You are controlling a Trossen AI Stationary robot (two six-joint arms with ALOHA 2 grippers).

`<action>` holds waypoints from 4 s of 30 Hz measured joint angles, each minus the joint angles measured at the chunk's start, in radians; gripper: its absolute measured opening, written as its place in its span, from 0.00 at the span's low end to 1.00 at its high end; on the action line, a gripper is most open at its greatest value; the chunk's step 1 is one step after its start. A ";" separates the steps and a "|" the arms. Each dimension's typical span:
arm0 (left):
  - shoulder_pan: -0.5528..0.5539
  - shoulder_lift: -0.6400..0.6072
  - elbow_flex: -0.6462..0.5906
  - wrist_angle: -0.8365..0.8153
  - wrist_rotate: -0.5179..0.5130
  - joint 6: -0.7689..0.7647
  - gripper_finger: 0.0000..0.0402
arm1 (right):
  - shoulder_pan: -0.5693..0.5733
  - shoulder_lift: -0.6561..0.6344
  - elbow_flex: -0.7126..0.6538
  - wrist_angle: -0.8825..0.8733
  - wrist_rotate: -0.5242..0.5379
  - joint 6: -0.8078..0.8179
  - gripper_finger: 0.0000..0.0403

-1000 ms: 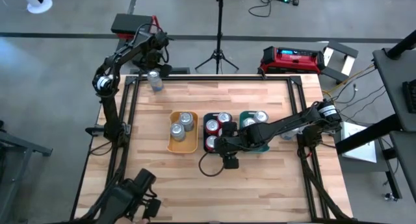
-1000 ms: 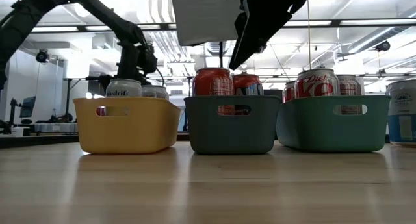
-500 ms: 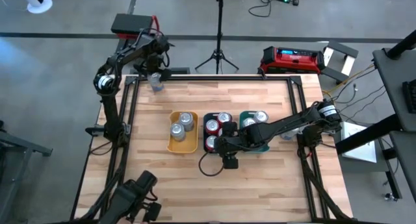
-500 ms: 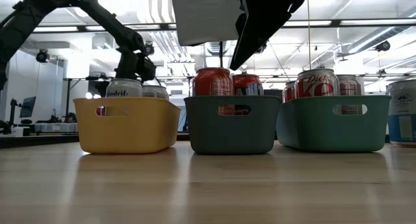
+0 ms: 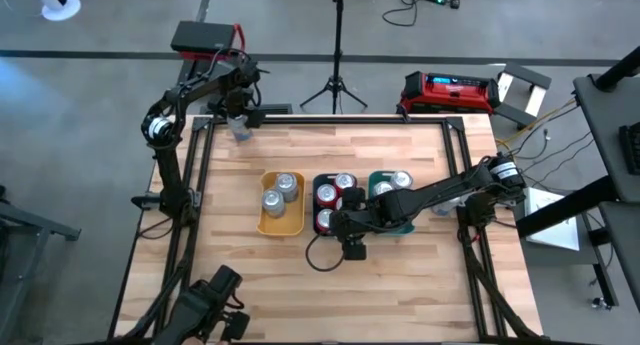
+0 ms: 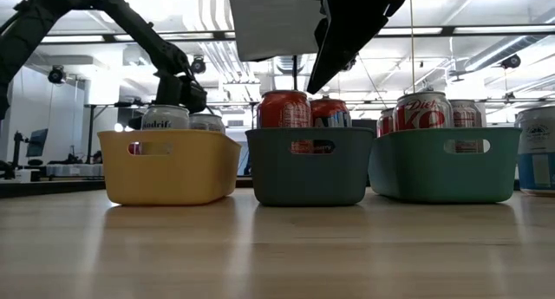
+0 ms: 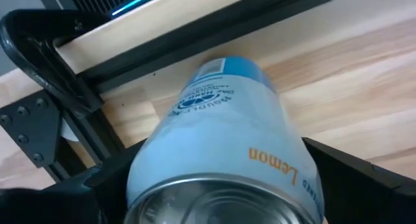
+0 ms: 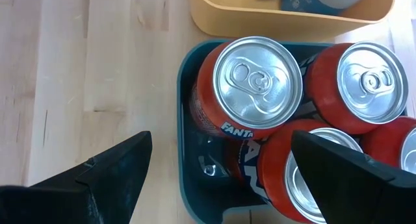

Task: Sort soda cans
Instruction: Put the left blue-white soda can into the yellow bin

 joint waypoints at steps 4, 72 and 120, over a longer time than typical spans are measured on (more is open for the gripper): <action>0.004 0.000 0.000 0.005 0.001 0.009 0.87 | 0.000 0.000 0.000 0.000 0.000 -0.011 0.90; -1.008 -0.530 0.078 -0.270 0.028 -0.338 0.73 | 0.000 -0.034 0.000 -0.067 0.000 -0.026 0.90; -1.156 -0.053 0.077 -0.148 -0.060 -0.201 0.74 | 0.116 -0.138 0.005 -0.044 0.009 -0.027 0.90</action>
